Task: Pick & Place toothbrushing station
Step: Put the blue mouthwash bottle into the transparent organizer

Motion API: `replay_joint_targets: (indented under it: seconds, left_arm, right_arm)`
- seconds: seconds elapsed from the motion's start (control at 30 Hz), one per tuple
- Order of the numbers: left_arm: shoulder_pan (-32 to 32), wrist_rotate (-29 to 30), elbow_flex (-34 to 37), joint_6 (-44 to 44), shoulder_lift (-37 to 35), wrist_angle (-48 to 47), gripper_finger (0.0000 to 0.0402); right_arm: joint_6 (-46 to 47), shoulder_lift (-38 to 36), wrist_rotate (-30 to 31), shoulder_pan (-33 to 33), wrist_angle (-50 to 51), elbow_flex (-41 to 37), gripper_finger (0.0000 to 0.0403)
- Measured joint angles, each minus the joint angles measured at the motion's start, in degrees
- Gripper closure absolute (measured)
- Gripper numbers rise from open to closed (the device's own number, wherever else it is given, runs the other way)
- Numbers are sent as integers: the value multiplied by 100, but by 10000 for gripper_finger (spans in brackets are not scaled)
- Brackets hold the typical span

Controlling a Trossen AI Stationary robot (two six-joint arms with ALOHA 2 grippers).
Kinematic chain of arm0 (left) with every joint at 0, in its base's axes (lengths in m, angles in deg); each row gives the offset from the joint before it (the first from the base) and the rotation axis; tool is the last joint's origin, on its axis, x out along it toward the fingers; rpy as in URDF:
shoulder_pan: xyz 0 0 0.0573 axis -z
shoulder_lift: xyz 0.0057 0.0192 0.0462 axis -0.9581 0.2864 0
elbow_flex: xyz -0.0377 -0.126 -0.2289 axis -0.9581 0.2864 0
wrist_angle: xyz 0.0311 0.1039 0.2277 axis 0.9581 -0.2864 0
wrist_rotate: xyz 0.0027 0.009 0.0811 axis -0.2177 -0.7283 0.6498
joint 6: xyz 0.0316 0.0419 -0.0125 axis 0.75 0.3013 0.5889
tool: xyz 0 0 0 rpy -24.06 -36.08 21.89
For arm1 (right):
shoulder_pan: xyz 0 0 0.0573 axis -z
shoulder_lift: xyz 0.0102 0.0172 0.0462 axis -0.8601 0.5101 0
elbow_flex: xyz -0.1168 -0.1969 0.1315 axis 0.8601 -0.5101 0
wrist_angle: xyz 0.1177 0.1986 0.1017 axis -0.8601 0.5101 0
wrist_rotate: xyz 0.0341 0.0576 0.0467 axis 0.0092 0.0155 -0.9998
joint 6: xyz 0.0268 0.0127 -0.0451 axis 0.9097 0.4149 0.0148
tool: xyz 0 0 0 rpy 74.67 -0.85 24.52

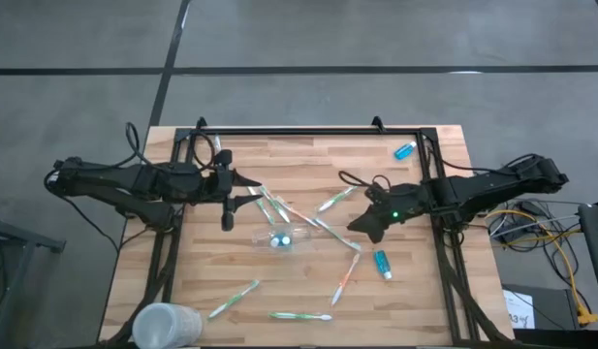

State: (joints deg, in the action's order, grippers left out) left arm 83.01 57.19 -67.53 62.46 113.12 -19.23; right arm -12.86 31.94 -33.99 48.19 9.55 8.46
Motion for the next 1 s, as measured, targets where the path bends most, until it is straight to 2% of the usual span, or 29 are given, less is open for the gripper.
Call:
replay_joint_targets:
  seconds: [0.1,0.23,0.33,0.4,0.5,0.57,0.87,1.0]
  left_arm:
    - [0,-7,4,2,-2,4,268]
    - [0,-9,-29,2,-36,0,268]
    - [-20,115,-29,86,-137,-8,268]
    - [-34,526,-29,-73,-229,-11,268]
    - [-134,1418,-38,-1029,-410,-98,268]
    - [-246,1592,-43,-1531,-520,-320,268]
    - [-863,1595,-42,-2945,-483,-1529,268]
    - [-1174,1575,-42,-3142,-298,-1921,268]
  right_arm:
    - [46,202,-76,5,-358,1,299]
    - [166,447,-648,-1,-539,1,275]
    - [170,604,-822,1,-538,0,256]
    - [153,685,-822,3,-540,0,244]
    - [9,776,-822,3,-541,0,227]
    - [-226,786,-816,5,-545,-1,220]
    - [-1085,503,97,5,-553,-1,213]
    - [-1319,366,232,5,-559,-1,213]
